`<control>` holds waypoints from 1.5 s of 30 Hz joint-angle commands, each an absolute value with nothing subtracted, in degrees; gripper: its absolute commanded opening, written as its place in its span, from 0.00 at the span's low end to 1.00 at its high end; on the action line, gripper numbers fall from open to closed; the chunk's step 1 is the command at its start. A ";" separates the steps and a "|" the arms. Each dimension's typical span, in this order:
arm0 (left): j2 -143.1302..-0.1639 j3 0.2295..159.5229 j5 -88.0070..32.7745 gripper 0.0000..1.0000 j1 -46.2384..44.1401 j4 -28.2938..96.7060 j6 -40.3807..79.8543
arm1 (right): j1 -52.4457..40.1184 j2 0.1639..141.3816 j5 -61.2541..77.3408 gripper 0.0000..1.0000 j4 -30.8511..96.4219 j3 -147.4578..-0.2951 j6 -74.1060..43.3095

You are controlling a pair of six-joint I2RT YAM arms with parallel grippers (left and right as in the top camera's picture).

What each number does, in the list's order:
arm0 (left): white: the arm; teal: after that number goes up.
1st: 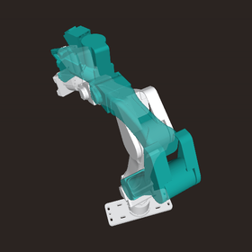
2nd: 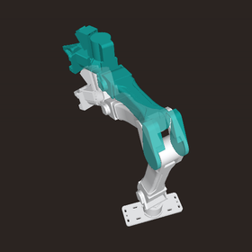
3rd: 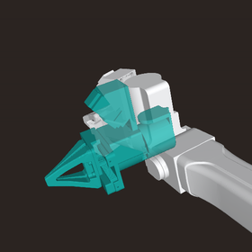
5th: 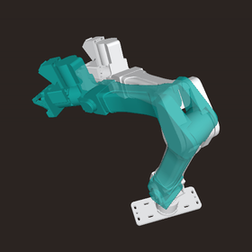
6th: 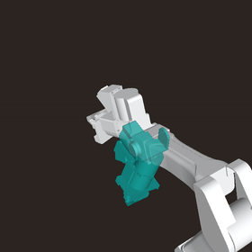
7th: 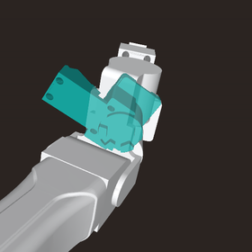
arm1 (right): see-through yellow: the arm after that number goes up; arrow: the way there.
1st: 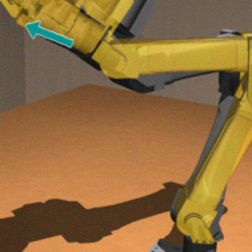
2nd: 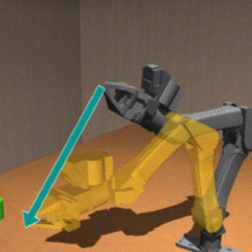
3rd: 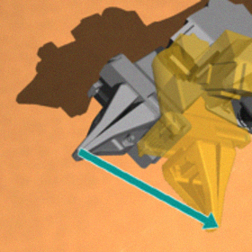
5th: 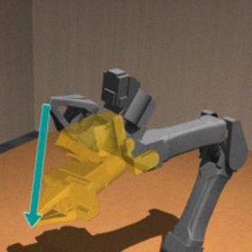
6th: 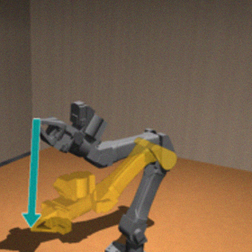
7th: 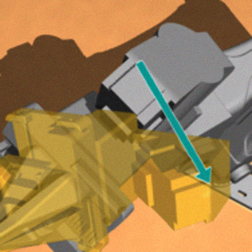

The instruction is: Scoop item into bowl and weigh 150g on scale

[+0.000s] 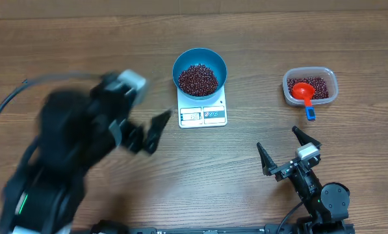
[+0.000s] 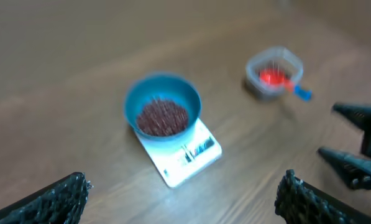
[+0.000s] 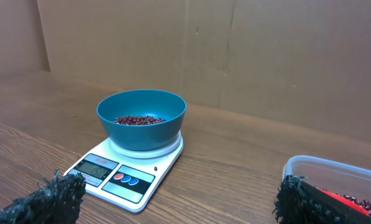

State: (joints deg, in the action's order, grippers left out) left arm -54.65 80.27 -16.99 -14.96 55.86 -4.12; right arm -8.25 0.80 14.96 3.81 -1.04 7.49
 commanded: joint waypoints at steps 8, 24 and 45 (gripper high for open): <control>-25.71 55.92 -17.58 1.00 -0.97 53.63 7.88 | -8.25 0.16 14.39 1.00 3.49 -0.45 7.18; -3.11 12.62 -17.39 1.00 0.84 18.70 19.99 | -8.25 0.16 14.39 1.00 3.49 -0.45 7.18; -0.14 0.27 -1.19 1.00 0.73 4.78 22.00 | -8.25 0.16 14.39 1.00 3.49 -0.45 7.18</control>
State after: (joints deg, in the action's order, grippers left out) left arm -0.84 0.97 -4.86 0.49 1.93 21.30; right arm -8.25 0.78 14.79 3.86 -1.04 7.51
